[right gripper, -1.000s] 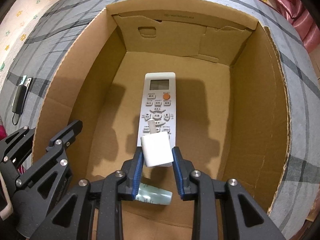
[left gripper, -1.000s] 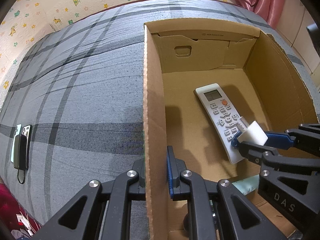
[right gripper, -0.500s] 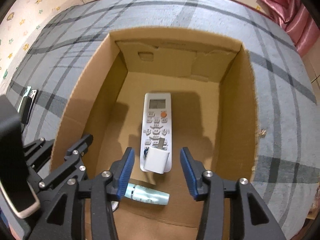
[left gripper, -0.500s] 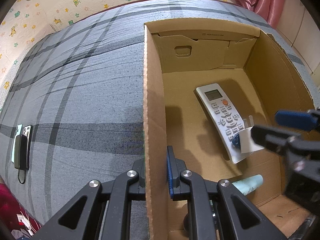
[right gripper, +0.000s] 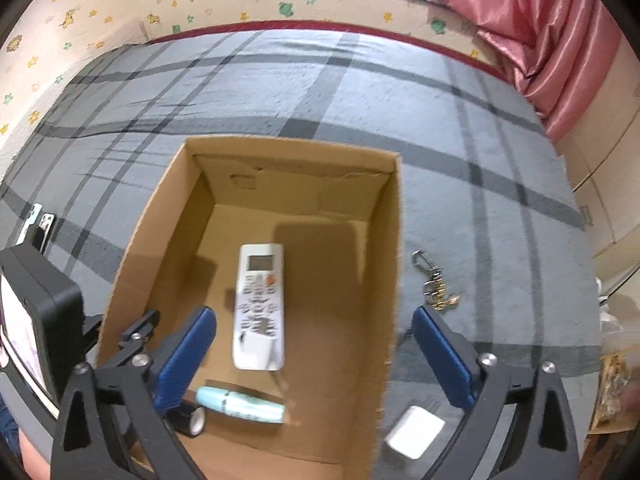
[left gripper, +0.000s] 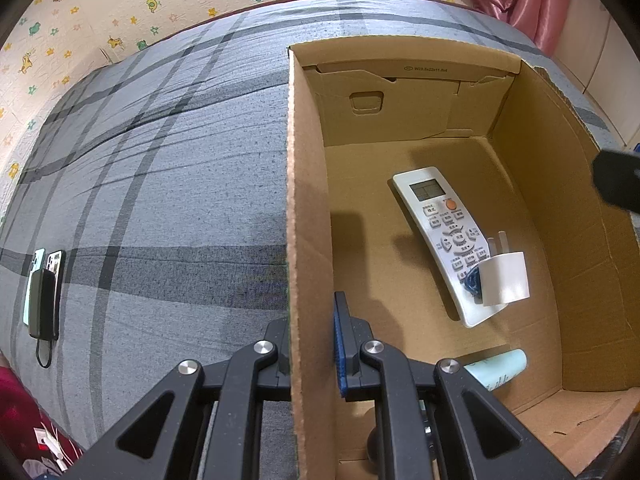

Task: Organize rigid objects
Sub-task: 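Move the right gripper out of the box toward the gold keychain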

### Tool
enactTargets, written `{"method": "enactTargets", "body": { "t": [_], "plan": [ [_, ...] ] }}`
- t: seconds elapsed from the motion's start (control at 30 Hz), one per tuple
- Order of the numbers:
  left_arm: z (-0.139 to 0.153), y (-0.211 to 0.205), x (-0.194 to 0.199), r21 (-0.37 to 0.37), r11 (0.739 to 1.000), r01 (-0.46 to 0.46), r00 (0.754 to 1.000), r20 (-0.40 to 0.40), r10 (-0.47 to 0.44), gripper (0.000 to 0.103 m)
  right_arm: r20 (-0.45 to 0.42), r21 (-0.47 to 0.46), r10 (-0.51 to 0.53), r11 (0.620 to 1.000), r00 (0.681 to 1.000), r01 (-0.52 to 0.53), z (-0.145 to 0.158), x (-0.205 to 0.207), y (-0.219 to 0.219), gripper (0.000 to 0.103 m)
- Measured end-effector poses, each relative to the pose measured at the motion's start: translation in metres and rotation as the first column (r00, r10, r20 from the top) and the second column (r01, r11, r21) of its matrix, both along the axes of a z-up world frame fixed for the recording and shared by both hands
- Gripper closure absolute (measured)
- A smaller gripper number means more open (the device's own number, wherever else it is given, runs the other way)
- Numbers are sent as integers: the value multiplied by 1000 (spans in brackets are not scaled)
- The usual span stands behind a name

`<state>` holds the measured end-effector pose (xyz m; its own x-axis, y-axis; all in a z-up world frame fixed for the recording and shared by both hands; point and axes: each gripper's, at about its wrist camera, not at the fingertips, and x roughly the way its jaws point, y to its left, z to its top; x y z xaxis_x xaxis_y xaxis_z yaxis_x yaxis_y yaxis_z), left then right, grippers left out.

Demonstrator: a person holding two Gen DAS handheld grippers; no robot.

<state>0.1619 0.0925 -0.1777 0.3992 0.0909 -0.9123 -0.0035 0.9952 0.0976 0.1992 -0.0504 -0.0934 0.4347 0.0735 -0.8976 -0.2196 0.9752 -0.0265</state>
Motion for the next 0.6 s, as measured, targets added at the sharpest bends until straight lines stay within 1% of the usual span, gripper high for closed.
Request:
{"method": "enactTargets", "body": {
  "t": [0.07,0.17,0.37,0.6],
  "plan": [
    [0,0,0,1,1000,0,1000,0,0,90,-8,17,-18,1000,1000,18,2,2,-10,0],
    [0,0,0,2,1000,0,1000,-1,0,90,-14,40,-44,998,999,45,4,6,-26,0],
    [0,0,0,3,1000,1,1000,0,-1,90,-2,43,-109,993,994,109,5,10,-62,0],
    [1,-1,1,2,1000,-2,1000,-1,2,90,-3,50,-162,986,987,162,2,14,-103,0]
  ]
}}
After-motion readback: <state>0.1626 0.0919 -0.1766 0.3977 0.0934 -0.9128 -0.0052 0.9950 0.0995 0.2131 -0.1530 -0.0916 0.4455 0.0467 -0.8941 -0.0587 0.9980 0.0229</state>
